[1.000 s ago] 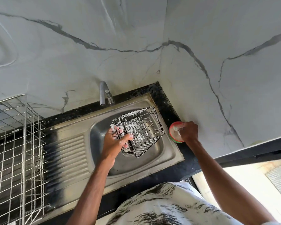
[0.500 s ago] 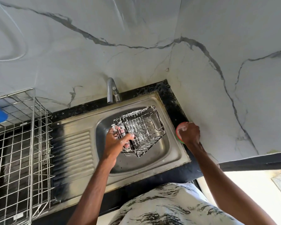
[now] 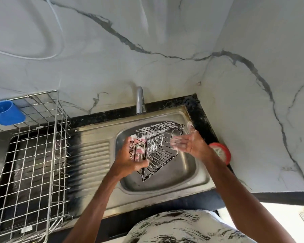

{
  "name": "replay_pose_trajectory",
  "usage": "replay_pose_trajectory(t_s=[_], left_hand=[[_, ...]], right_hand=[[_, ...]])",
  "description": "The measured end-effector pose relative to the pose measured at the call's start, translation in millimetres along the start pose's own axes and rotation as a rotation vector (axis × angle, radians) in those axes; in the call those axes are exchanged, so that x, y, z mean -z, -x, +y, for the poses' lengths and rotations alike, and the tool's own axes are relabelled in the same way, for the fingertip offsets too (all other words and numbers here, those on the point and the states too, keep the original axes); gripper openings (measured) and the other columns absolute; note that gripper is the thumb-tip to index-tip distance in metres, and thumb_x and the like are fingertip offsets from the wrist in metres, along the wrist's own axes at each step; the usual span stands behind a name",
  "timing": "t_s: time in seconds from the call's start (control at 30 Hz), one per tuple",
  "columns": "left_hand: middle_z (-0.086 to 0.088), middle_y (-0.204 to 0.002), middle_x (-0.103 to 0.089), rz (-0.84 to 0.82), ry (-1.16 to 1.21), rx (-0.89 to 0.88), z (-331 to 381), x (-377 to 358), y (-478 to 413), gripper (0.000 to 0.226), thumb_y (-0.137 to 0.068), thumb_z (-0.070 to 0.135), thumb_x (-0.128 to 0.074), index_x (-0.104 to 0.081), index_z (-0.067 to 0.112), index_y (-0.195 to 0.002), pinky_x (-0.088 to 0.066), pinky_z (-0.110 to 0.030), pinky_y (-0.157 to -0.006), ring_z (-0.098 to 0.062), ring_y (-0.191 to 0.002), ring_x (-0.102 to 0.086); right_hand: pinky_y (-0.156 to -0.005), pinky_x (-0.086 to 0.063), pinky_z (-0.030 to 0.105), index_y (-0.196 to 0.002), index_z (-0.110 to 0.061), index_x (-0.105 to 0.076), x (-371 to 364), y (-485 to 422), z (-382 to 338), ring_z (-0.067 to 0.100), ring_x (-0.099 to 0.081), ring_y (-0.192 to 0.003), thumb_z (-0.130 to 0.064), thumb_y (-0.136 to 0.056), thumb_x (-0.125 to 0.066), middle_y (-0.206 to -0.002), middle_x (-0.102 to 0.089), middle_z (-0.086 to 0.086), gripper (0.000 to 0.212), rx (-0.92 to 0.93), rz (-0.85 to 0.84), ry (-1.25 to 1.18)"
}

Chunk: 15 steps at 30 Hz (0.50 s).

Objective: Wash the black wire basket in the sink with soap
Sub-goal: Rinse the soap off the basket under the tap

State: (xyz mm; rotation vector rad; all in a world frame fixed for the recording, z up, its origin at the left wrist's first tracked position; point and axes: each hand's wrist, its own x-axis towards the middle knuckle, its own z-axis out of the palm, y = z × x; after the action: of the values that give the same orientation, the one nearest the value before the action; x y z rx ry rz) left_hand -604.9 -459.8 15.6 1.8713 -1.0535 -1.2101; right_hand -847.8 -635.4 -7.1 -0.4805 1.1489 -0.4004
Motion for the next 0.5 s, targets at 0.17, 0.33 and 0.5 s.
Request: replay_pose_trajectory(t_s=[0.17, 0.33, 0.5], left_hand=[[0.008, -0.158, -0.027, -0.189, -0.308, -0.104, -0.8, 4.2, -7.5, 0.121, -0.071, 0.012, -0.094, -0.013, 0.008, -0.160, -0.030, -0.025, -0.123, -0.009, -0.142, -0.038], [-0.010, -0.167, 0.030, -0.330, -0.595, -0.043, -27.8, 23.3, -38.1, 0.142, -0.084, 0.040, -0.084, 0.034, 0.009, -0.156, -0.004, -0.032, -0.127, -0.022, -0.159, 0.010], [-0.020, -0.170, -0.011, -0.416, -0.771, -0.120, -37.7, 58.2, -86.4, 0.120, -0.084, 0.019, -0.082, 0.006, 0.002, -0.163, -0.023, -0.038, -0.128, -0.031, -0.157, -0.017]], right_hand=[[-0.057, -0.062, 0.038, -0.093, 0.001, -0.056, -38.4, 9.2, 4.9, 0.031, -0.075, -0.071, -0.004, -0.101, -0.051, -0.079, -0.070, 0.018, 0.011, 0.001, -0.098, -0.318], [-0.038, -0.049, 0.025, -0.129, 0.009, -0.050, -57.9, -9.8, 29.0, 0.032, -0.075, -0.076, 0.003, -0.103, -0.043, -0.098, -0.071, 0.026, 0.028, -0.005, 0.025, -0.354], [-0.039, -0.050, 0.025, -0.141, 0.001, -0.043, -76.2, -15.6, 30.0, 0.037, -0.072, -0.096, 0.004, -0.106, -0.031, -0.133, -0.055, 0.034, 0.037, 0.034, 0.102, -0.426]])
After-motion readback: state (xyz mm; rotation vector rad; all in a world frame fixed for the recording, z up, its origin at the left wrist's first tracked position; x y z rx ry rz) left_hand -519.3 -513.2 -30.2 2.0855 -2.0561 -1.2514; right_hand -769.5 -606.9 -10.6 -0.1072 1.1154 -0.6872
